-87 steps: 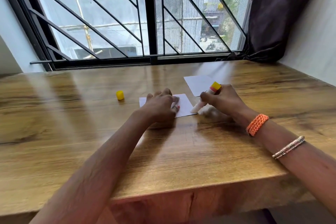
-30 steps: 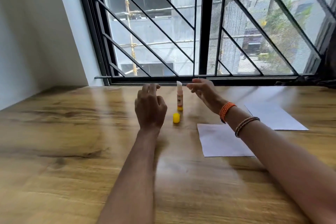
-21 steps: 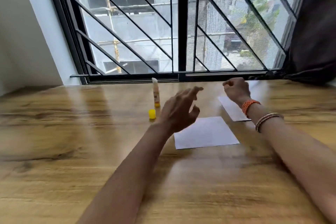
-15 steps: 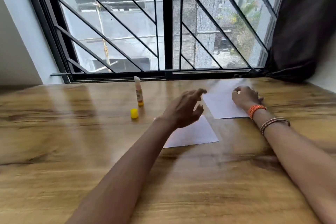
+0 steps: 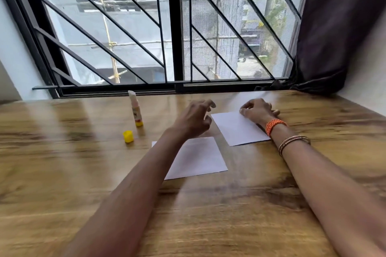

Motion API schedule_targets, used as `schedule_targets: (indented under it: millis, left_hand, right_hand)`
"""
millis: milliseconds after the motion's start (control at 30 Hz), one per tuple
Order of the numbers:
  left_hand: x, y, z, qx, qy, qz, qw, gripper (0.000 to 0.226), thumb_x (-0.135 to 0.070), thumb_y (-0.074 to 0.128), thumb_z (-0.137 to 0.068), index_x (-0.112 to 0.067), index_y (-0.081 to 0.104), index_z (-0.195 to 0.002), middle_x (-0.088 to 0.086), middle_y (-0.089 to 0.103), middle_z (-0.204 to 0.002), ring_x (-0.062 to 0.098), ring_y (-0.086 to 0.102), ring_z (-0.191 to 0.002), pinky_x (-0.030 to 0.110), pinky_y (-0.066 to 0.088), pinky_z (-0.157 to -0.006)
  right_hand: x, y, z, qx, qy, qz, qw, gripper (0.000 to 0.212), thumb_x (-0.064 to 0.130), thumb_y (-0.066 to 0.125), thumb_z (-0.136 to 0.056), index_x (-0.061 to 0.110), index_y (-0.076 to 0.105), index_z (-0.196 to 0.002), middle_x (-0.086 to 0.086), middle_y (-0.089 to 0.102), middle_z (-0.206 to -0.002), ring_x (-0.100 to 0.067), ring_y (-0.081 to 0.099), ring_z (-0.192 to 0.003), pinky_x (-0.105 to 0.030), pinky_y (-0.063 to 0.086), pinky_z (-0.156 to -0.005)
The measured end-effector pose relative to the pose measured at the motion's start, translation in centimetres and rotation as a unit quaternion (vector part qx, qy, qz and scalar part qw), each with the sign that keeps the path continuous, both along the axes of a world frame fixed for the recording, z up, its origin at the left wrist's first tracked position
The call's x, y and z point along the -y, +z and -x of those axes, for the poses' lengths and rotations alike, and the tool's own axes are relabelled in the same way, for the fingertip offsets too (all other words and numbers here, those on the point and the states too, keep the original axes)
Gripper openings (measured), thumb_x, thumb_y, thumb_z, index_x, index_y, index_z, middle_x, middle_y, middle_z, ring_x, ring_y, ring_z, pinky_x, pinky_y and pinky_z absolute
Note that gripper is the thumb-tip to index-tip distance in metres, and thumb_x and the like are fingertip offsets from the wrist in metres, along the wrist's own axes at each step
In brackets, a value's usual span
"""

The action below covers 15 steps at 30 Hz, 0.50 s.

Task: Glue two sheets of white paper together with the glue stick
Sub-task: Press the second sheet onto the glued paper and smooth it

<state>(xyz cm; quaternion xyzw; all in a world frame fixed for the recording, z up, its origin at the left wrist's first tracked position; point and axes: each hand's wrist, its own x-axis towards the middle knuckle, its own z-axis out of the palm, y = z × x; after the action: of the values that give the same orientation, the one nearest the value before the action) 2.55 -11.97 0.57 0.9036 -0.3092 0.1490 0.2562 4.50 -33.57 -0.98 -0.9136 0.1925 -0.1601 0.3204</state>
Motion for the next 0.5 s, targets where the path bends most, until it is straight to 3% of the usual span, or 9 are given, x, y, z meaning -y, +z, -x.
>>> schedule_targets:
  millis: [100,200,333,433,500]
  left_hand:
    - [-0.1,0.1,0.1,0.022,0.015,-0.003,1.0,0.035,-0.011,0.051,-0.085,-0.015,0.057,-0.12,0.004,0.061,-0.118,0.022,0.048,-0.116,0.024,0.032,-0.085]
    - [-0.1,1.0,0.4,0.024,0.046,0.018,0.998,0.035,-0.02,0.054,-0.088,-0.016,0.056,-0.123,0.004,0.059,-0.124,0.023,0.046,-0.121,0.033,0.035,-0.093]
    - [-0.3,3.0,1.3,-0.003,0.072,0.066,0.995,0.044,-0.036,0.057,-0.088,-0.017,0.054,-0.128,0.004,0.059,-0.129,0.024,0.05,-0.122,0.041,0.039,-0.099]
    - [-1.1,4.5,2.8,-0.008,0.057,0.119,0.991,0.027,-0.036,0.06,-0.086,-0.017,0.071,-0.101,0.003,0.072,-0.102,0.023,0.065,-0.097,0.035,0.051,-0.08]
    - [-1.8,5.4,3.9,0.011,0.064,0.169,0.983,0.021,-0.029,0.062,-0.084,-0.013,0.075,-0.082,0.007,0.071,-0.075,0.02,0.064,-0.072,0.031,0.045,-0.062]
  right_hand:
    - [-0.2,0.6,0.5,0.064,0.029,-0.076,0.995,0.013,0.026,0.064,-0.085,0.017,0.07,-0.091,-0.007,0.069,-0.105,-0.024,0.057,-0.107,-0.03,0.031,-0.086]
    - [-1.3,2.6,1.3,0.1,0.085,-0.112,0.985,0.013,0.019,0.065,-0.086,0.01,0.069,-0.095,-0.008,0.067,-0.099,-0.024,0.061,-0.103,-0.038,0.045,-0.092]
    - [-3.9,6.9,3.0,0.155,0.202,-0.066,0.965,0.003,0.011,0.07,-0.083,0.011,0.07,-0.087,-0.01,0.069,-0.091,-0.017,0.061,-0.085,-0.03,0.047,-0.075]
    - [-6.3,9.0,4.7,0.176,0.277,-0.066,0.942,0.009,0.01,0.071,-0.081,0.018,0.069,-0.078,-0.005,0.068,-0.082,-0.013,0.06,-0.078,-0.031,0.049,-0.071]
    - [-7.3,9.7,5.5,0.185,0.297,-0.095,0.932,0.014,0.009,0.07,-0.082,0.021,0.068,-0.075,-0.001,0.066,-0.076,-0.009,0.058,-0.072,-0.026,0.047,-0.068]
